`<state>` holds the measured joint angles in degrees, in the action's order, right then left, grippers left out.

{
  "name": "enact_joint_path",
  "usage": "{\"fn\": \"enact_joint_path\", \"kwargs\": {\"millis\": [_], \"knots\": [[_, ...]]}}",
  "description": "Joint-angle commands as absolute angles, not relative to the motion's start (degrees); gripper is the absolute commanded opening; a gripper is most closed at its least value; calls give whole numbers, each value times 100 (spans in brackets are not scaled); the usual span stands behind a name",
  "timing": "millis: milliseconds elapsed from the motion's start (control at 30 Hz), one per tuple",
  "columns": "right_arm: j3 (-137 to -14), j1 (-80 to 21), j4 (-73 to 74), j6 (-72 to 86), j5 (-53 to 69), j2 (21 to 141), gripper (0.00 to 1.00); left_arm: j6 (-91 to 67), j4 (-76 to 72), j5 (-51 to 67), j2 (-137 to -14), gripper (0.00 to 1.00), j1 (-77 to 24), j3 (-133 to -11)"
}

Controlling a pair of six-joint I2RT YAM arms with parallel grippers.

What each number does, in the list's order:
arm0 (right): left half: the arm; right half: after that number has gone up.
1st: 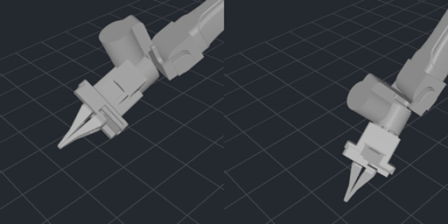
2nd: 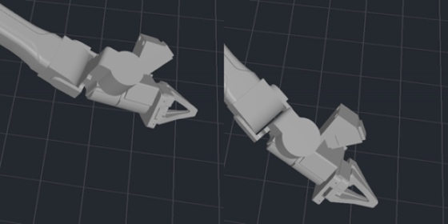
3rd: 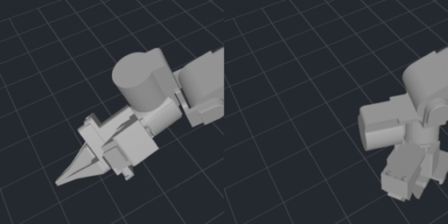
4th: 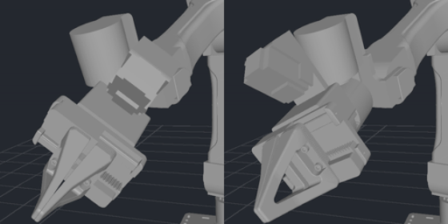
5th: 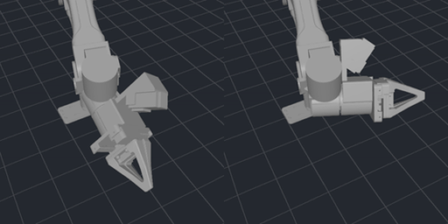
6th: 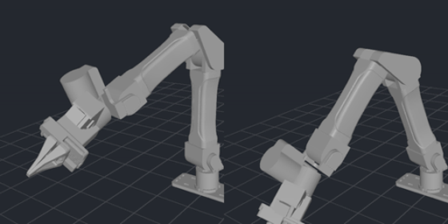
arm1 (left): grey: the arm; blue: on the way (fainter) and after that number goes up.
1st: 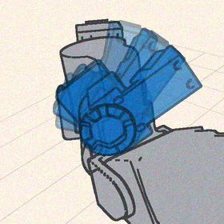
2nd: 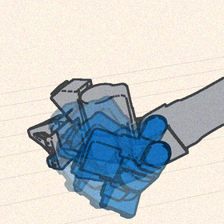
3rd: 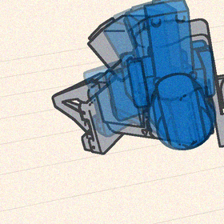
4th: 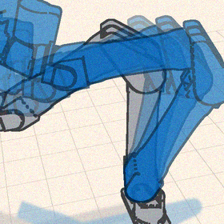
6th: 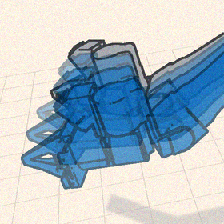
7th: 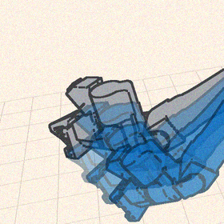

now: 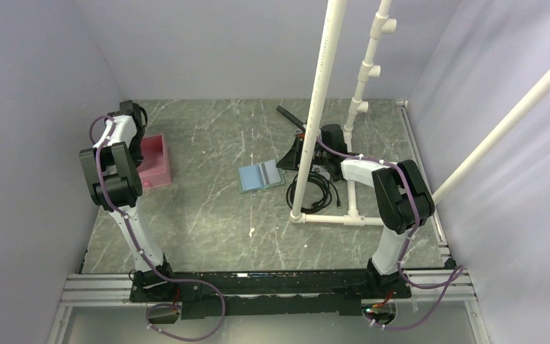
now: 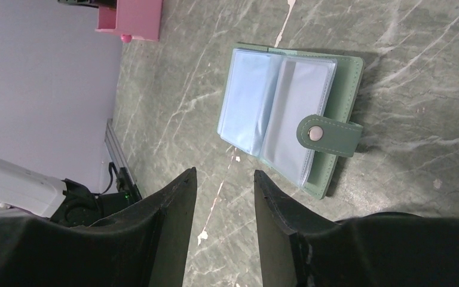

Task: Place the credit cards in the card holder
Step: Pick up the credit card from the storage box.

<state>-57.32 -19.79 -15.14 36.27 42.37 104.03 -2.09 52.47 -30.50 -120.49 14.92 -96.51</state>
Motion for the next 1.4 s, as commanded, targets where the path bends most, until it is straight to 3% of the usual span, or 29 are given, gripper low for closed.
{"fn": "enact_joint_path", "kwargs": {"millis": [0,467,833,1067,1100,1267,1367], "knots": [[-5695,-1960,-1863,3645,4350,10350,43,-180,5254,-3164,-11823,35,1507,-9873],[-5722,-1969,-1885,3665,4438,10373,43,-207,5264,-3316,-11789,50,1500,-9873],[-5787,-2019,-1876,3665,4528,10457,43,-159,5145,-3588,-11766,54,1356,-9814],[-5827,-2048,-1834,3626,4535,10492,43,-203,5018,-3365,-11414,67,1314,-9708],[-5835,-2046,-1829,3629,4543,10500,43,-214,5016,-3335,-11356,67,1318,-9697],[-5870,-2072,-1799,3621,4570,10560,43,-192,4809,-3066,-11078,45,1243,-9506],[-5886,-2078,-1775,3599,4562,10564,43,-222,4876,-2982,-11141,41,1239,-9550]]}}
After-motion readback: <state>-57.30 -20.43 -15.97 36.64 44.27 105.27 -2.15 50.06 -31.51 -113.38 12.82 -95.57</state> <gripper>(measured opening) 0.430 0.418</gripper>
